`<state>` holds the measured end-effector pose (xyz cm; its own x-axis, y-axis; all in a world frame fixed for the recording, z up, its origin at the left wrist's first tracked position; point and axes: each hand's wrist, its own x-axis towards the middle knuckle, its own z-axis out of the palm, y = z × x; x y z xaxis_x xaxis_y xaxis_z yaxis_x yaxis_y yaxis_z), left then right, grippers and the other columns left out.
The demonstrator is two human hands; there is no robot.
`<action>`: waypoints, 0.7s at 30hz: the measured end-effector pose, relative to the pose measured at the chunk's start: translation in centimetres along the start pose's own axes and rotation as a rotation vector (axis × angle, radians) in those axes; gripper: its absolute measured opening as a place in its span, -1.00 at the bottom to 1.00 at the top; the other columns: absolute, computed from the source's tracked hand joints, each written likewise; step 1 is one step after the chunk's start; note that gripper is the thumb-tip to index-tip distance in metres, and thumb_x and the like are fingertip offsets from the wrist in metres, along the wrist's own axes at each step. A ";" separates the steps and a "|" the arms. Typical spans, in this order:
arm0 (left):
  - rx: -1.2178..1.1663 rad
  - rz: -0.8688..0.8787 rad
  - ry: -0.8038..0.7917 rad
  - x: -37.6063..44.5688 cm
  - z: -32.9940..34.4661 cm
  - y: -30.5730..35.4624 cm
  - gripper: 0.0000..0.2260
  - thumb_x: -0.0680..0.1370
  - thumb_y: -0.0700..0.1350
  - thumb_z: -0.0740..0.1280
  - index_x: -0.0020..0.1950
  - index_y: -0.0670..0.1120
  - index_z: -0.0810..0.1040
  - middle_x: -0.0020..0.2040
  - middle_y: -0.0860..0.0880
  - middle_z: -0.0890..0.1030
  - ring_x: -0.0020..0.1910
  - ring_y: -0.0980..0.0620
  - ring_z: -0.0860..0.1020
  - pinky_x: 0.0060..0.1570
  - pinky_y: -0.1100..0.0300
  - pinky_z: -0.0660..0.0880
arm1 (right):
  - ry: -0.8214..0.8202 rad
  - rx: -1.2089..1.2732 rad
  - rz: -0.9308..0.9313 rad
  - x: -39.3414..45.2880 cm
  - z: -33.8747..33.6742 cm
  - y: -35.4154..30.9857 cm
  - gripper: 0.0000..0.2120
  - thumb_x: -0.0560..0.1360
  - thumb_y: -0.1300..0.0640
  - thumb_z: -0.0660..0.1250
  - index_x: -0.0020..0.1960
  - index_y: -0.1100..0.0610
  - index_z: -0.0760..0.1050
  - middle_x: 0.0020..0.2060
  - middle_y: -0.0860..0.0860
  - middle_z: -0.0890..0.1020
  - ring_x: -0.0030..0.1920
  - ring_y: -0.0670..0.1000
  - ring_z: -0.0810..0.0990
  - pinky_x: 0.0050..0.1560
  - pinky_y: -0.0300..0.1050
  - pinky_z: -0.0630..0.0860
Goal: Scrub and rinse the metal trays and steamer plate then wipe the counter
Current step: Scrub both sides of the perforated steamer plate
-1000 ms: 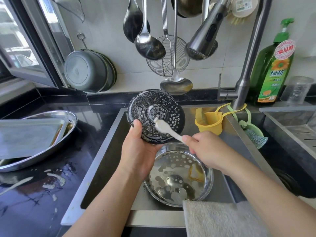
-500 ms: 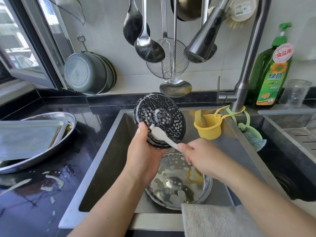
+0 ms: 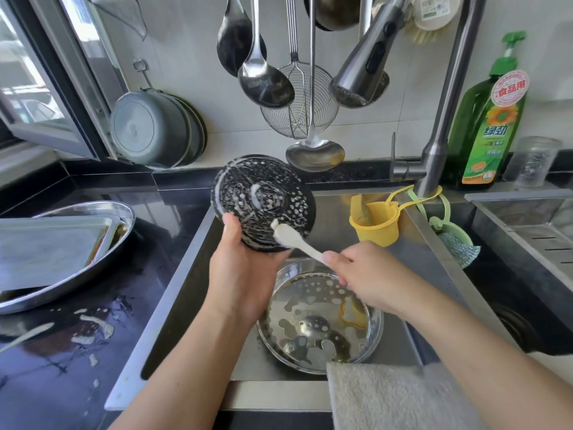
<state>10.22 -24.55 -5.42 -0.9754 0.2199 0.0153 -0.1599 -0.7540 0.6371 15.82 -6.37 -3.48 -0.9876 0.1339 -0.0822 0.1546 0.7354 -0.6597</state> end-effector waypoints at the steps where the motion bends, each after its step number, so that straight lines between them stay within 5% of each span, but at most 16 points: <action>1: -0.038 0.008 0.022 0.2 -0.1 0.2 -0.46 0.74 0.18 0.01 0.60 -0.10 0.32 0.49 -0.18 0.50 0.43 -0.25 0.52 0.42 -0.31 0.42 | 0.009 -0.007 0.011 0.0 -0.4 0.3 -0.48 0.66 -0.17 0.18 -0.39 0.08 0.44 -0.56 -0.06 0.44 -0.43 0.02 0.44 -0.32 -0.11 0.34; 4: -0.060 -0.005 0.066 -0.1 0.3 0.0 -0.52 0.75 0.11 0.03 0.57 -0.12 0.35 0.46 -0.18 0.53 0.42 -0.22 0.53 0.34 -0.24 0.51 | 0.006 -0.041 -0.053 -0.6 0.2 -0.2 -0.48 0.65 -0.18 0.18 -0.35 0.12 0.47 -0.53 -0.02 0.46 -0.41 0.03 0.45 -0.31 -0.07 0.36; 8: -0.060 0.030 0.148 0.0 0.2 0.0 -0.68 0.75 -0.17 0.11 0.50 -0.15 0.41 0.32 -0.19 0.64 0.21 -0.15 0.66 -0.02 -0.15 0.67 | 0.004 -0.103 -0.094 -0.3 1.2 -0.5 -0.47 0.64 -0.21 0.17 -0.26 0.18 0.52 -0.40 0.08 0.57 -0.31 0.12 0.55 -0.23 -0.01 0.47; 11: -0.095 0.042 0.181 0.3 -0.1 0.4 -0.68 0.74 -0.23 0.11 0.49 -0.13 0.42 0.28 -0.19 0.67 0.18 -0.19 0.69 -0.01 -0.23 0.66 | 0.031 -0.069 -0.002 0.2 -0.8 0.5 -0.51 0.66 -0.16 0.16 -0.30 0.12 0.48 -0.45 0.01 0.46 -0.38 0.05 0.43 -0.30 -0.08 0.33; 17: -0.012 0.088 0.220 0.1 0.1 0.2 -0.73 0.74 -0.27 0.11 0.37 -0.10 0.50 0.22 -0.16 0.70 0.12 -0.15 0.71 -0.11 -0.17 0.67 | -0.035 -0.098 -0.033 0.1 0.5 0.4 -0.49 0.65 -0.19 0.19 -0.36 0.09 0.48 -0.54 -0.04 0.44 -0.40 0.03 0.45 -0.29 -0.09 0.35; 21: 0.017 0.094 0.195 0.0 -0.1 0.2 -0.73 0.73 -0.28 0.11 0.38 -0.13 0.48 0.24 -0.19 0.69 0.17 -0.20 0.69 0.05 -0.26 0.64 | 0.034 -0.037 0.026 0.3 -1.3 1.0 -0.51 0.66 -0.17 0.19 -0.33 0.08 0.49 -0.52 -0.06 0.43 -0.41 0.01 0.42 -0.34 -0.11 0.30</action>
<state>10.20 -24.80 -5.35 -0.9970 0.0239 -0.0732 -0.0660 -0.7547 0.6528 15.74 -4.69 -3.20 -0.9818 0.1754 -0.0727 0.1816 0.7555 -0.6295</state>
